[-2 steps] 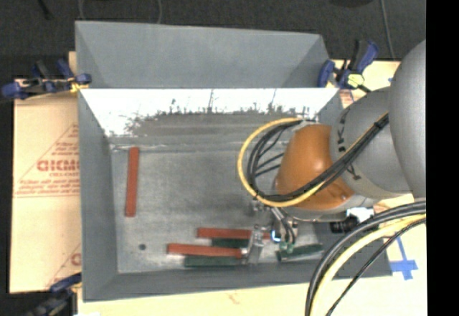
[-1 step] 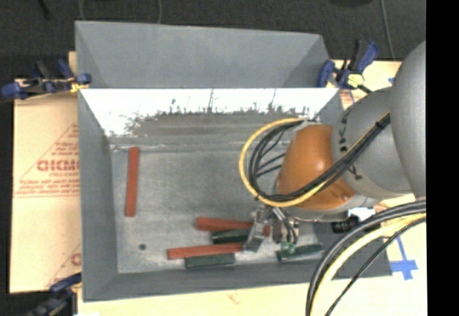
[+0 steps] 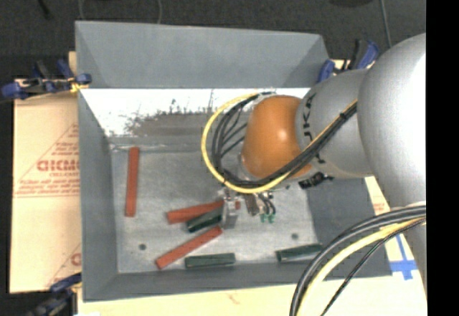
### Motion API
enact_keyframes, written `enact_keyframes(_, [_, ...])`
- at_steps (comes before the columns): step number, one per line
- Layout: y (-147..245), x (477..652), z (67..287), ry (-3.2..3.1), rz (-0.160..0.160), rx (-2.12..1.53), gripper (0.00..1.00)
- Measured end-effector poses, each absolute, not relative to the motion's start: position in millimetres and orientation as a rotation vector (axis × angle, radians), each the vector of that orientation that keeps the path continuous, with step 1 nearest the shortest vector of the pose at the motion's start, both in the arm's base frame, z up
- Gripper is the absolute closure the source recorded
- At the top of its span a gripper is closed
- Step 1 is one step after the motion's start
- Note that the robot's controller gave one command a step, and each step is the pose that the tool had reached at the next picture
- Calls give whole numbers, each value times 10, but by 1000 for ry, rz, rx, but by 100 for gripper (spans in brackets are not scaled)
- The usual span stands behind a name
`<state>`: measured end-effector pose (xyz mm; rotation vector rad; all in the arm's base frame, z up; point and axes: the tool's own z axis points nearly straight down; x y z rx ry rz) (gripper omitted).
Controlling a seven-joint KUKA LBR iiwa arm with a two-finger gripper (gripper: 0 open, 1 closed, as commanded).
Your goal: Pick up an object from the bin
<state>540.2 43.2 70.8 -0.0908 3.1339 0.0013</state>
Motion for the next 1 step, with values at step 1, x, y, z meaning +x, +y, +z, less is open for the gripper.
enact_keyframes(1, [373, 5192, 2307, 3129, -3, -128, 100])
